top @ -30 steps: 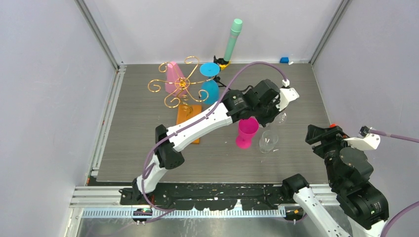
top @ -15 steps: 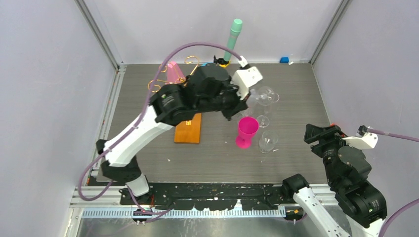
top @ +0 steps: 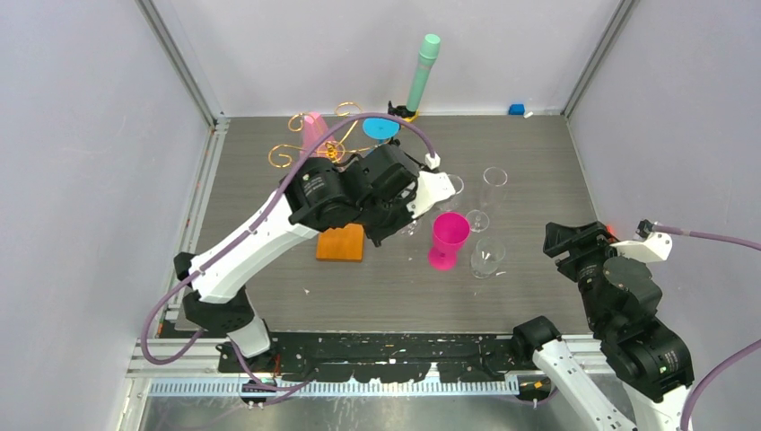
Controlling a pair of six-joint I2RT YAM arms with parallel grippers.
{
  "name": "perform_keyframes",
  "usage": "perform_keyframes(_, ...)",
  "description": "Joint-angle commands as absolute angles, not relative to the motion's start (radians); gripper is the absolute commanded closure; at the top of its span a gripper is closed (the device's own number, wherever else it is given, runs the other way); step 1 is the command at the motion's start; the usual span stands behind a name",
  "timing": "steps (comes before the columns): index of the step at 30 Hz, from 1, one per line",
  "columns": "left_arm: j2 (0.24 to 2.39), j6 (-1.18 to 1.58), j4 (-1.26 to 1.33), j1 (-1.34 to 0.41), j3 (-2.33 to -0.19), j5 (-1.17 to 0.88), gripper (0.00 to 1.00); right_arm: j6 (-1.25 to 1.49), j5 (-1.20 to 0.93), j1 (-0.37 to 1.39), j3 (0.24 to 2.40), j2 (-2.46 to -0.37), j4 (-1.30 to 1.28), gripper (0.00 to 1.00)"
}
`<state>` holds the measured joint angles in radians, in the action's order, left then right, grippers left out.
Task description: Take the wine glass off the wine glass rack
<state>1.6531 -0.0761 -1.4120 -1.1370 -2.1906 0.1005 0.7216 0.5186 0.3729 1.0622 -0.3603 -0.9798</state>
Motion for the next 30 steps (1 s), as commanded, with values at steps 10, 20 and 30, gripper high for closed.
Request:
perform_keyframes(10, 1.87, -0.255, -1.56, -1.194, -2.175, 0.005, 1.0, 0.733, 0.529, 0.377, 1.066, -0.364, -0.94, 0.35)
perform_keyframes(20, 1.946, -0.302, -1.556, -1.195, -2.186, -0.078, 1.0, 0.73, 0.544, 0.377, 1.062, -0.341, -0.951, 0.35)
perform_keyframes(30, 1.991, -0.352, -1.545, -1.192, -2.187, -0.073, 1.0, 0.746, 0.526, 0.377, 1.059, -0.341, -0.948, 0.35)
